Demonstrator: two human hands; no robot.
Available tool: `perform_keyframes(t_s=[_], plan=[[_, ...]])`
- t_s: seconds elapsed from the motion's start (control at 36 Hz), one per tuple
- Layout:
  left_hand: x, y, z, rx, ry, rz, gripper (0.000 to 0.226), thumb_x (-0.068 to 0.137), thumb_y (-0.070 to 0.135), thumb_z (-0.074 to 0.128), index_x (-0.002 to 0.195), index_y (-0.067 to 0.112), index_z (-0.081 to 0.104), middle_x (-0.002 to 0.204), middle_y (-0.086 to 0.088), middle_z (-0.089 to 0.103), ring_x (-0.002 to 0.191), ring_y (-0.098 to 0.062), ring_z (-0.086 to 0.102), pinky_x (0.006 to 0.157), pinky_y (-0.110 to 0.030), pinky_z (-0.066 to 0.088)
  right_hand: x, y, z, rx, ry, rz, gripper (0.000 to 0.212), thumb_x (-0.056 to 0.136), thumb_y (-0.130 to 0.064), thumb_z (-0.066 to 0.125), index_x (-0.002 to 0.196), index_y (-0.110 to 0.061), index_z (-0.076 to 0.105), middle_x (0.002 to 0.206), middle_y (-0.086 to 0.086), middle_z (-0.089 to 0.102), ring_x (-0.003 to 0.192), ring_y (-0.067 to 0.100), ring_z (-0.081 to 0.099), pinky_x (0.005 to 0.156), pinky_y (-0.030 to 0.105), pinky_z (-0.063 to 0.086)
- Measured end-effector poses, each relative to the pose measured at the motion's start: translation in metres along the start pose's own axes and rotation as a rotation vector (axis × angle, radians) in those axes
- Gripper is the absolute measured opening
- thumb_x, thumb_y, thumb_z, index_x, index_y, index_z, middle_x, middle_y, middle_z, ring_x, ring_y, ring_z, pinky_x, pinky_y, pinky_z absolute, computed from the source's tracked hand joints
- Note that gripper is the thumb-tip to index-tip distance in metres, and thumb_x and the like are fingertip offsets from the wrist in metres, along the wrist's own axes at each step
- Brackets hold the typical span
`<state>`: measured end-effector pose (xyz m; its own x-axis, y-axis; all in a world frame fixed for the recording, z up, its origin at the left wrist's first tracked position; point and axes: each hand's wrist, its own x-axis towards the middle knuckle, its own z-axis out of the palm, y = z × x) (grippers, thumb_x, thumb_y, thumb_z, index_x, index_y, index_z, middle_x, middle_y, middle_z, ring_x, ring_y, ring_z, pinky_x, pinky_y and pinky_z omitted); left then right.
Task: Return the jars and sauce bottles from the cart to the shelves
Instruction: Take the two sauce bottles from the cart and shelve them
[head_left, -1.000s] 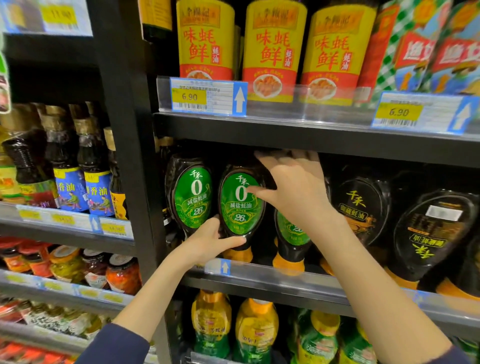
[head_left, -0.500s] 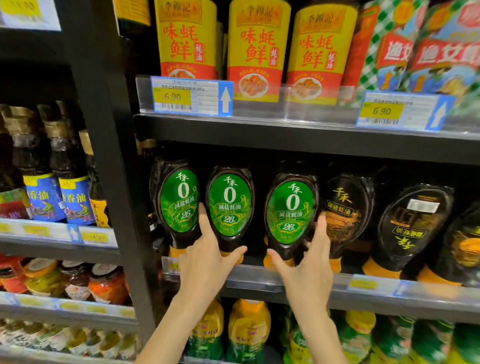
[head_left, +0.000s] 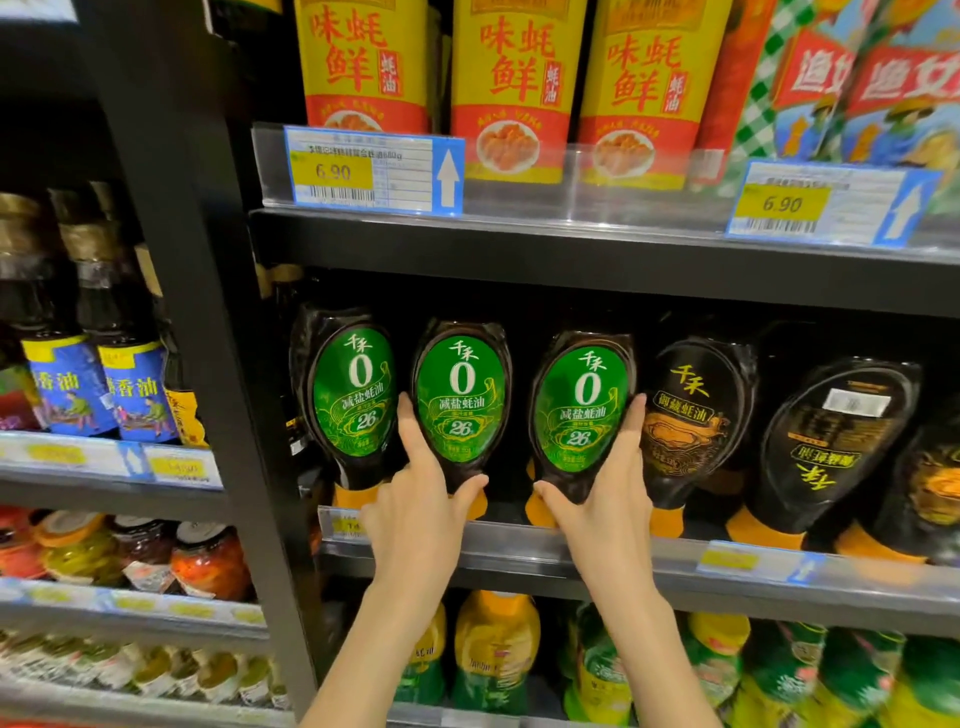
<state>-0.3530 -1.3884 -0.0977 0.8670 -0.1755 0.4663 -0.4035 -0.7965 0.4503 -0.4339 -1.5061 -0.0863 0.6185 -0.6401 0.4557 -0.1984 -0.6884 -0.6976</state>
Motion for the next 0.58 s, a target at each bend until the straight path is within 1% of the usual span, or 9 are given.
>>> perform_keyframes(t_s=[0.06,0.11,0.25,0.36,0.44,0.58], plan=[[0.002,0.001,0.0,0.008,-0.01,-0.003,0.106,0.08,0.065,0.05,0.143,0.017,-0.02,0.085,-0.001,0.068,0.076,-0.017,0.067,0.059,-0.026,0.046,0.0,-0.002,0.002,-0.009,0.012,0.011,0.117,0.077,-0.022,0.075,0.138,-0.032,-0.024,0.146,0.006,0.033,0.13,0.029,0.041,0.103,0.041,0.036],[0.005,0.0,0.0,-0.009,-0.029,0.001,0.106,0.08,0.064,0.052,0.144,0.017,-0.019,0.087,-0.002,0.069,0.08,-0.019,0.067,0.06,-0.027,0.043,-0.001,-0.003,0.002,-0.021,0.024,0.006,0.115,0.078,-0.023,0.073,0.135,-0.033,-0.025,0.143,0.007,0.035,0.127,0.028,0.043,0.1,0.041,0.038],[0.01,-0.004,0.001,-0.08,-0.057,0.006,0.106,0.08,0.06,0.057,0.144,0.019,-0.017,0.087,-0.003,0.068,0.084,-0.022,0.066,0.064,-0.028,0.044,-0.002,-0.004,0.001,-0.027,0.022,-0.015,0.111,0.079,-0.024,0.072,0.134,-0.035,-0.024,0.143,0.008,0.035,0.127,0.028,0.042,0.1,0.042,0.037],[0.011,-0.006,0.002,-0.094,-0.058,0.004,0.107,0.079,0.061,0.057,0.142,0.021,-0.019,0.084,-0.002,0.068,0.079,-0.02,0.067,0.066,-0.03,0.05,-0.002,-0.004,0.0,-0.014,0.023,-0.021,0.109,0.08,-0.023,0.072,0.136,-0.035,-0.02,0.142,0.009,0.036,0.127,0.029,0.042,0.098,0.043,0.038],[0.011,-0.006,0.001,-0.106,-0.065,-0.002,0.107,0.078,0.062,0.057,0.142,0.023,-0.018,0.083,0.0,0.068,0.076,-0.017,0.066,0.064,-0.028,0.049,-0.003,-0.005,0.0,-0.011,0.026,-0.022,0.108,0.079,-0.021,0.072,0.137,-0.034,-0.018,0.143,0.011,0.035,0.128,0.03,0.04,0.099,0.043,0.038],[0.01,-0.005,-0.003,-0.109,-0.071,-0.019,0.106,0.078,0.062,0.058,0.14,0.025,-0.019,0.089,-0.001,0.068,0.082,-0.019,0.067,0.07,-0.03,0.05,-0.003,-0.006,0.0,-0.017,0.03,-0.024,0.11,0.078,-0.018,0.073,0.139,-0.03,-0.018,0.145,0.013,0.033,0.13,0.031,0.038,0.103,0.047,0.035]])
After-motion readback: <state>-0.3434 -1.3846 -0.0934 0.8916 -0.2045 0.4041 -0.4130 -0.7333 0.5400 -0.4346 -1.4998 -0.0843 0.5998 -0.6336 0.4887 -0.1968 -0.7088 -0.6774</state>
